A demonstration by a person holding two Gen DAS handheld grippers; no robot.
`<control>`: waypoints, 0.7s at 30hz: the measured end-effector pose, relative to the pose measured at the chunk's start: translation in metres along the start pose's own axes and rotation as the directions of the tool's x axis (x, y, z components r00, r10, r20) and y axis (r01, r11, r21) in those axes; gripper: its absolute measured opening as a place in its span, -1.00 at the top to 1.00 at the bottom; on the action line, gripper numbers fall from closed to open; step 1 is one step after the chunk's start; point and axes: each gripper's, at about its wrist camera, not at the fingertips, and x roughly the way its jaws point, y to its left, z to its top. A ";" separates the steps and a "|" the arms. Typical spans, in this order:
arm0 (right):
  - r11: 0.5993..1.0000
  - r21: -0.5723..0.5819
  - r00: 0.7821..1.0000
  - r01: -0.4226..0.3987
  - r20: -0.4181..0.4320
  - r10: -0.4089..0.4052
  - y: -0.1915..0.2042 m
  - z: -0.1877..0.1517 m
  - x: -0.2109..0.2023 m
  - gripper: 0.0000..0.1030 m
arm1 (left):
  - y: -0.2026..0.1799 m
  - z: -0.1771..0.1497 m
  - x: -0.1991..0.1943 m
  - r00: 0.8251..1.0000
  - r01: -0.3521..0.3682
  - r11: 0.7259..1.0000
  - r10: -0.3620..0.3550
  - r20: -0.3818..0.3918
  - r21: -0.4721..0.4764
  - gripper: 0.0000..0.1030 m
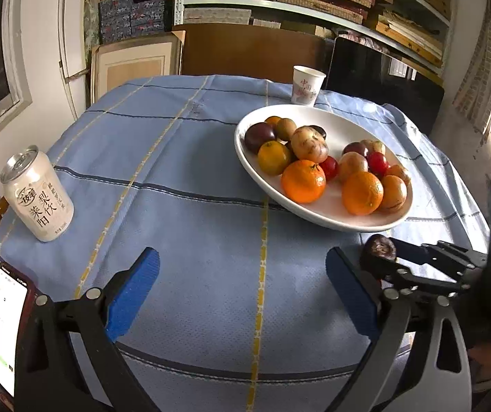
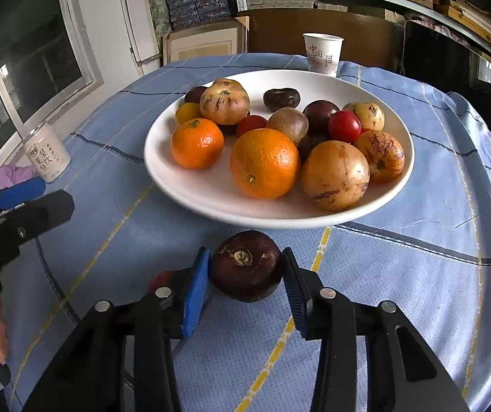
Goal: Organize fruits
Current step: 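Grasp a dark brown mangosteen from the table with the right gripper, then grasp the last red tomato with the left gripper while the right holds the mangosteen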
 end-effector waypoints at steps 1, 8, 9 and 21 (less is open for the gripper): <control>0.999 0.022 1.000 -0.026 0.002 0.026 -0.005 -0.001 -0.006 0.17 | -0.001 -0.001 0.000 1.000 -0.001 1.000 0.001 -0.001 0.003 -0.85; 0.988 0.126 0.990 -0.093 0.114 0.078 -0.034 -0.007 -0.053 0.17 | -0.026 -0.009 0.006 0.996 0.087 0.993 -0.085 -0.035 0.078 -0.85; 0.986 0.138 0.990 -0.096 0.119 0.079 -0.036 -0.007 -0.055 0.17 | -0.030 -0.010 0.006 0.994 0.102 0.991 -0.099 -0.038 0.090 -0.85; 0.979 0.183 0.987 -0.096 0.147 0.069 -0.049 -0.008 -0.067 0.17 | -0.092 -0.024 0.026 0.984 0.153 0.970 -0.133 -0.114 0.189 -0.32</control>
